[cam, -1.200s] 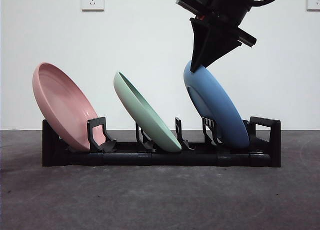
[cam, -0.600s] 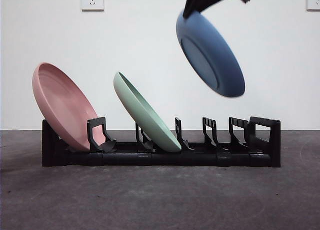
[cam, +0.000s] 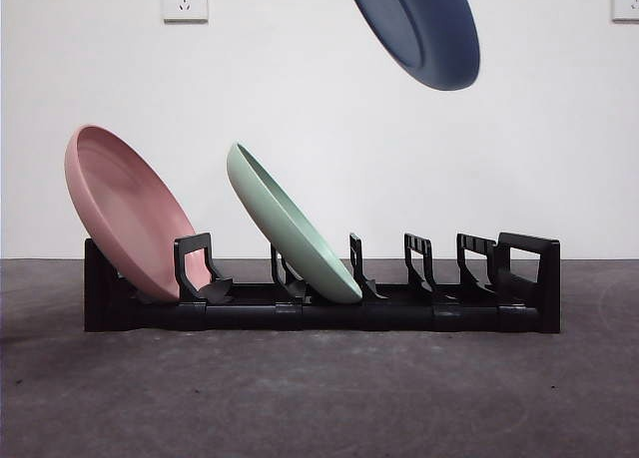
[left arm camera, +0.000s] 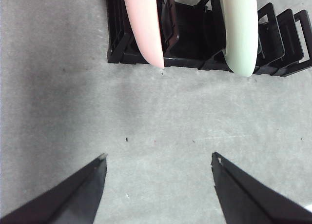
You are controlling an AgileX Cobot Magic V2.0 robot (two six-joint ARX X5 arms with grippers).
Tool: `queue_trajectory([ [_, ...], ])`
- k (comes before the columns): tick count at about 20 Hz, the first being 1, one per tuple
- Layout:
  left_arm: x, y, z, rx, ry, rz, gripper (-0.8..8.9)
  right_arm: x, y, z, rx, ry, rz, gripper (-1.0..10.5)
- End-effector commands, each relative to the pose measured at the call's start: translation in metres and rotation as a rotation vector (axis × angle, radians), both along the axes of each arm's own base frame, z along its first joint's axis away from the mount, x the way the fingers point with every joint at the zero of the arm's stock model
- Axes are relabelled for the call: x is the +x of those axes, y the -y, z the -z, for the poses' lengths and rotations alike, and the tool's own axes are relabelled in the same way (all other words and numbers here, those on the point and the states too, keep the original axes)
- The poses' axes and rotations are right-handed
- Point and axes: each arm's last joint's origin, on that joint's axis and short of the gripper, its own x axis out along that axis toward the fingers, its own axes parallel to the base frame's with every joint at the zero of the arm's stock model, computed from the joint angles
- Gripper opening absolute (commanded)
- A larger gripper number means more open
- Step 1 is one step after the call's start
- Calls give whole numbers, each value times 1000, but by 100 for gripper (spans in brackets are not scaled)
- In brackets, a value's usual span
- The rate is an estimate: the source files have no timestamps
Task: Place the plate
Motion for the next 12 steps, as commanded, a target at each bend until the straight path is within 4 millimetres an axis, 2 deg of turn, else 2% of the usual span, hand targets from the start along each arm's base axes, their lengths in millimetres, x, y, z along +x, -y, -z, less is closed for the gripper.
queue_trajectory([
  [1, 1, 0, -7, -8, 26, 4, 344, -22, 0, 9, 9, 76, -30, 13],
  [8, 1, 0, -7, -8, 25, 4, 344, -92, 18, 78, -178, 230, 41, 13],
  [12, 1, 0, -7, -8, 25, 4, 344, -126, 17, 125, -313, 218, -52, 13],
])
